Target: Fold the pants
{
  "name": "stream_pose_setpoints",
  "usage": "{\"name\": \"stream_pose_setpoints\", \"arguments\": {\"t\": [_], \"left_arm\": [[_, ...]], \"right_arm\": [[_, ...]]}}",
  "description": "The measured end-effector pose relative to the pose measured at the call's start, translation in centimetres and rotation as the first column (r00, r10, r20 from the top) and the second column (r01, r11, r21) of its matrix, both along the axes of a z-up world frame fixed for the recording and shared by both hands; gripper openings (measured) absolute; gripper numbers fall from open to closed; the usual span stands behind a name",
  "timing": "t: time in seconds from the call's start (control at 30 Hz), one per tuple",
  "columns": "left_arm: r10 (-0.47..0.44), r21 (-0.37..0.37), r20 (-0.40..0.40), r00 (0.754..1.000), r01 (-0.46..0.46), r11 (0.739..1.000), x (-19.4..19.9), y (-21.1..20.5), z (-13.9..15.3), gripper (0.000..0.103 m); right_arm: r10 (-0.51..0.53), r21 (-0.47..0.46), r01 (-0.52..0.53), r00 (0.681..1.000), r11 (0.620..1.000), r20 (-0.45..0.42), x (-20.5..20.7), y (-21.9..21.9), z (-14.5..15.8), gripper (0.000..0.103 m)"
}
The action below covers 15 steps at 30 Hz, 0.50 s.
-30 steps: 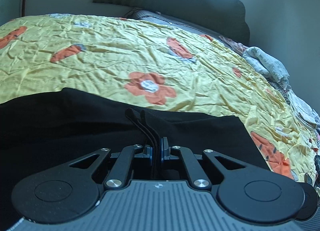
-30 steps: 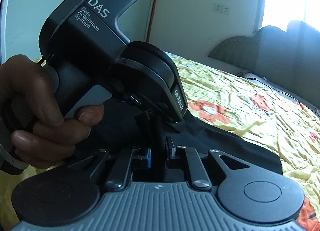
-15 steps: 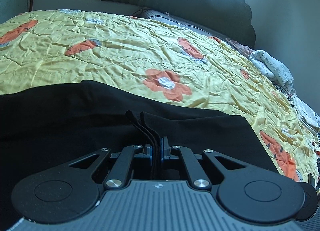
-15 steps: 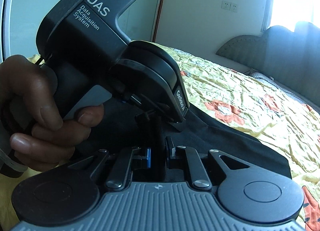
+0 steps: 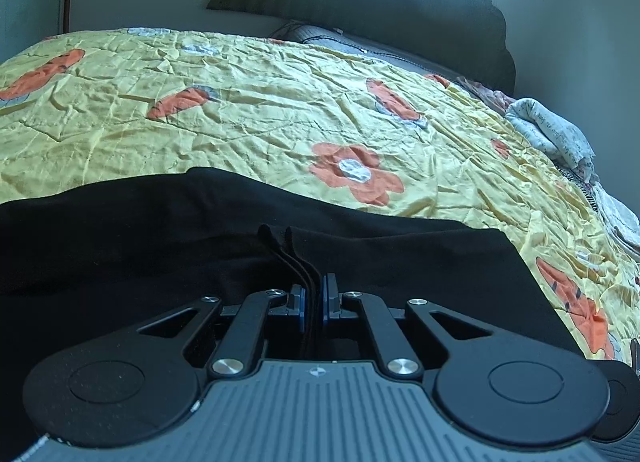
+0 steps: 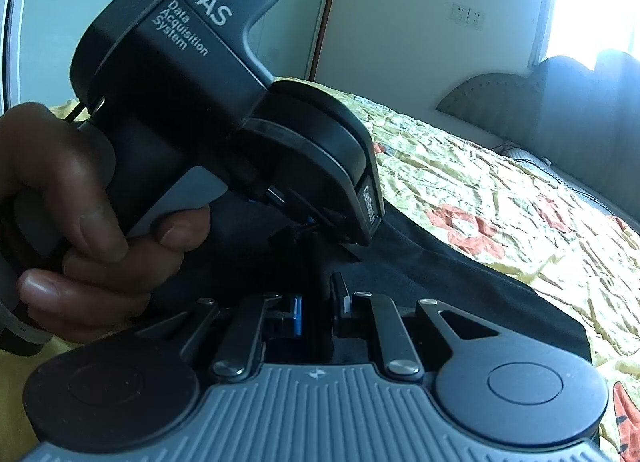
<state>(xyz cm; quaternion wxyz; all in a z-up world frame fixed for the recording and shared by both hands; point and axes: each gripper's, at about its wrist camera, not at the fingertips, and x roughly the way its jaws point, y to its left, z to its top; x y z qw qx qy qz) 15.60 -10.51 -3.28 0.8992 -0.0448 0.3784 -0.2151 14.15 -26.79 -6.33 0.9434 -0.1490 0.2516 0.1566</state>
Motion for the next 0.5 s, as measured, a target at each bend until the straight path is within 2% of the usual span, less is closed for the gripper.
{"name": "stream_pose_setpoints", "arguments": {"t": [0.13,0.2,0.23,0.27,0.33,0.4,0.5], "left_arm": [[-0.003,0.002,0.004,1.000,0.003,1.000,-0.2,0.5,0.0,0.006],[0.014,0.008,-0.011,1.000,-0.014,1.000,-0.1,1.1,0.0,0.029],[0.022,0.005,-0.011,1.000,-0.022,1.000,-0.1,1.7,0.3,0.032],[0.044,0.008,-0.001,0.999,-0.044,0.999,-0.1,2.4,0.7,0.040],[0.111,0.038,0.051,0.992,-0.113,0.993,-0.2,3.9,1.5,0.044],[0.153,0.074,0.093,0.984,-0.160,0.984,0.2,5.0,2.4,0.045],[0.158,0.088,0.090,0.983,-0.166,0.982,1.2,5.4,3.1,0.046]], "right_arm": [[0.000,0.019,0.001,1.000,1.000,-0.009,-0.6,0.4,0.5,0.013],[-0.008,0.024,0.009,1.000,1.000,-0.027,-0.4,0.3,0.6,0.014],[-0.009,0.026,0.011,0.999,1.000,-0.044,-0.1,0.1,0.7,0.016],[-0.006,0.037,0.008,0.998,0.999,-0.060,-0.4,0.3,0.9,0.017],[0.050,0.112,-0.041,0.995,0.993,-0.083,-0.8,-0.8,2.4,0.018],[0.093,0.226,-0.077,0.994,0.971,-0.058,-1.8,-2.5,4.4,0.018],[0.041,0.355,-0.030,0.999,0.935,-0.023,-1.6,-5.5,6.6,0.018]]}}
